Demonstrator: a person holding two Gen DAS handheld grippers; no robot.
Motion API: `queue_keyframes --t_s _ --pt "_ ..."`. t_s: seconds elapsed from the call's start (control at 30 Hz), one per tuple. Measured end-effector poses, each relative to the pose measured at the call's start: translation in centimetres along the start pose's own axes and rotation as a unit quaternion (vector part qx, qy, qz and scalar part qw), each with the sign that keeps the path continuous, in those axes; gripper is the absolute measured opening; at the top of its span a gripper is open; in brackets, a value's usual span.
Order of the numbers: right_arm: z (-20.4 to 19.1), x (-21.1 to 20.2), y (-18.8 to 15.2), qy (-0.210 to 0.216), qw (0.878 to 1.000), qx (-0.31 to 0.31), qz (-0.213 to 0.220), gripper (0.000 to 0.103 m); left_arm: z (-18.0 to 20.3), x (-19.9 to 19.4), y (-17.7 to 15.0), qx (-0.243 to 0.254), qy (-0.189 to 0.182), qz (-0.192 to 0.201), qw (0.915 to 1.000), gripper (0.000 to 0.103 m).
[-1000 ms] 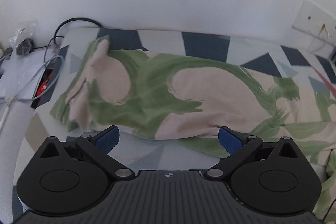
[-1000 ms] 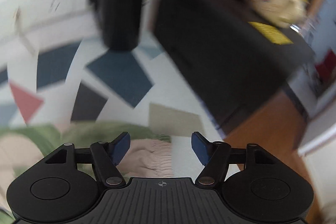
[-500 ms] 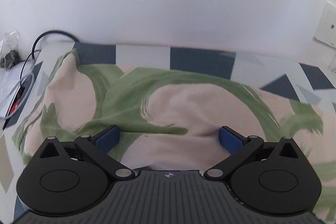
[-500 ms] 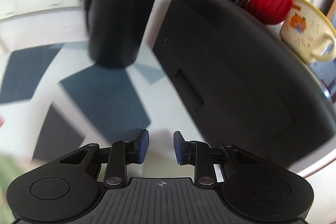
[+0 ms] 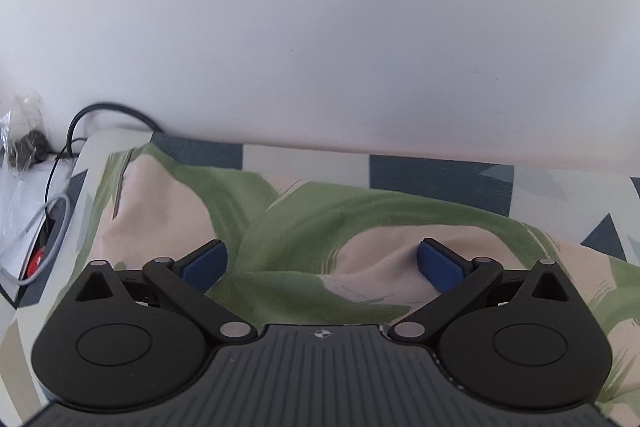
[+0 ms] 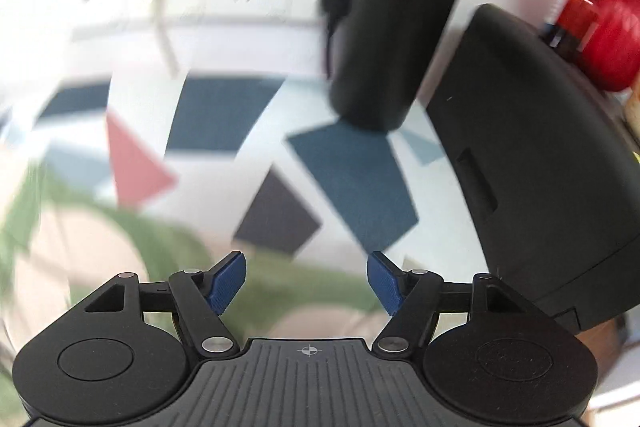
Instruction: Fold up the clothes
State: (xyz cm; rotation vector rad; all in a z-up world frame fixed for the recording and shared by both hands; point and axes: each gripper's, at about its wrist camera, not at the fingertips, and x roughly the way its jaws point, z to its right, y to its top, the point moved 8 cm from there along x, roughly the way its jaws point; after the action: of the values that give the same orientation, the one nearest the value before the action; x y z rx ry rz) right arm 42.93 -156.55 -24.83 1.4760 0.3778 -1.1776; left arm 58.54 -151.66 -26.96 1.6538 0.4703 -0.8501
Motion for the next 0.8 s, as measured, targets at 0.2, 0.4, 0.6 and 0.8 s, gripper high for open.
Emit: queue_keyframes --t_s 0.2,0.4,0.6,0.8 --pt "0.8 0.9 -1.1 0.036 0.995 0.089 0.004 0.053 -2.5 -1.2 -1.4 0.036 0.022 0.003 0.9991 0.103" --pt "-1.8 1.2 0.7 0.002 0.999 0.017 0.036 0.003 -6.2 -2.9 -4.3 -0.014 0.012 -0.011 0.9998 0.103" --pt "-3.1 1.7 3.3 -0.018 0.998 0.018 0.051 0.002 -8.5 -5.5 -7.5 -0.027 0.016 -0.019 0.9993 0.103" --pt "-4.7 1.6 3.8 -0.001 0.999 0.011 0.051 0.002 -11.3 -9.3 -12.1 -0.058 0.022 -0.033 0.9976 0.103"
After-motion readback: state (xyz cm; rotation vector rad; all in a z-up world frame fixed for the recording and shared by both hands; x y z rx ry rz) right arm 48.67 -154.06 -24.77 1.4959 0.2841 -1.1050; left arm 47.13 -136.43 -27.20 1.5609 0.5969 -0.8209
